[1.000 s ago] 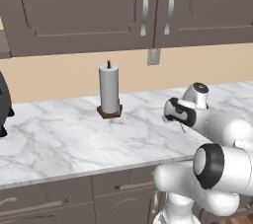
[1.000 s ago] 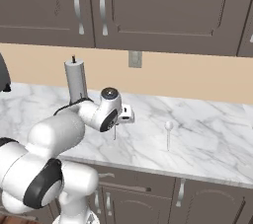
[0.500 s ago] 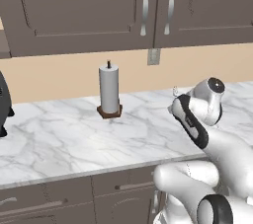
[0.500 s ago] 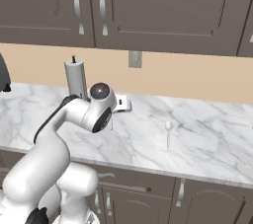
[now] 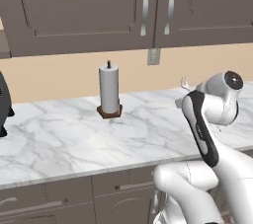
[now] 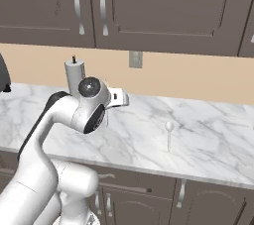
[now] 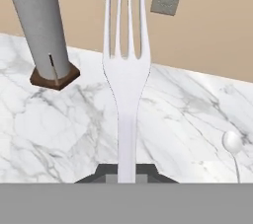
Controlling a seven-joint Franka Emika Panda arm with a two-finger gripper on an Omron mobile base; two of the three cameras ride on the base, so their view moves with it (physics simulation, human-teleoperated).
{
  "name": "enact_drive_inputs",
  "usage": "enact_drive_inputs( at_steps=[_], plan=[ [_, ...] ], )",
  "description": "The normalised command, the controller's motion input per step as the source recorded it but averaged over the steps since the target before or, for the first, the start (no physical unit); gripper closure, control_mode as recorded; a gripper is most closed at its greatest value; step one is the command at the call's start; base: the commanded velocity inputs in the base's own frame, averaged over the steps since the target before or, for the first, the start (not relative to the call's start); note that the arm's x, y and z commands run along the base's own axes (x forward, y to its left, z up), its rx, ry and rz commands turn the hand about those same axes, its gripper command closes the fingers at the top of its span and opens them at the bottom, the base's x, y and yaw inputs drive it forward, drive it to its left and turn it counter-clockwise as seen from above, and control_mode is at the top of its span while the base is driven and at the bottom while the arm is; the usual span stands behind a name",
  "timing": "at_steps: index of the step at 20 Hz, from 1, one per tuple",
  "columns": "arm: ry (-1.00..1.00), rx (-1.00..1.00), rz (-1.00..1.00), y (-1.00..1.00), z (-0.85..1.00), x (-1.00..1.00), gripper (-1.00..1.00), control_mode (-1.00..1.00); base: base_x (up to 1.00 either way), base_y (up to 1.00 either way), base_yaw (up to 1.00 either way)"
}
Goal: Take the fork and place it on the left side of the plate. Then take the spoon and place it on the right side of the plate. Make sure they're directly next to the plate.
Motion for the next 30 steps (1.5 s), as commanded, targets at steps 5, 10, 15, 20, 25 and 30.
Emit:
enact_drive_inputs(
  at_steps=[5, 10, 15, 20, 25, 30],
  plan=[
    [-0.09, 0.00, -0.03, -0.06, 0.21, -0.62, 1.00, -1.00, 0.00, 0.00, 0.00],
    [-0.02, -0.03, 0.04, 0.14, 0.00, -0.23, 1.00, -1.00, 0.00, 0.00, 0.00],
    [-0.07, -0.04, 0.04, 0.10, -0.07, -0.23, 1.00, 1.00, -0.50, 0.11, 0.14],
    [0.00, 0.00, 0.00, 0.00, 0.00, 0.00, 1.00, 1.00, -0.86, -0.02, 0.29],
    [0.00, 0.00, 0.00, 0.00, 0.00, 0.00, 1.00, 1.00, -0.92, 0.00, 0.27],
    [0.00, 0.00, 0.00, 0.00, 0.00, 0.00, 1.00, 1.00, -1.00, 0.00, 0.32]
  ],
)
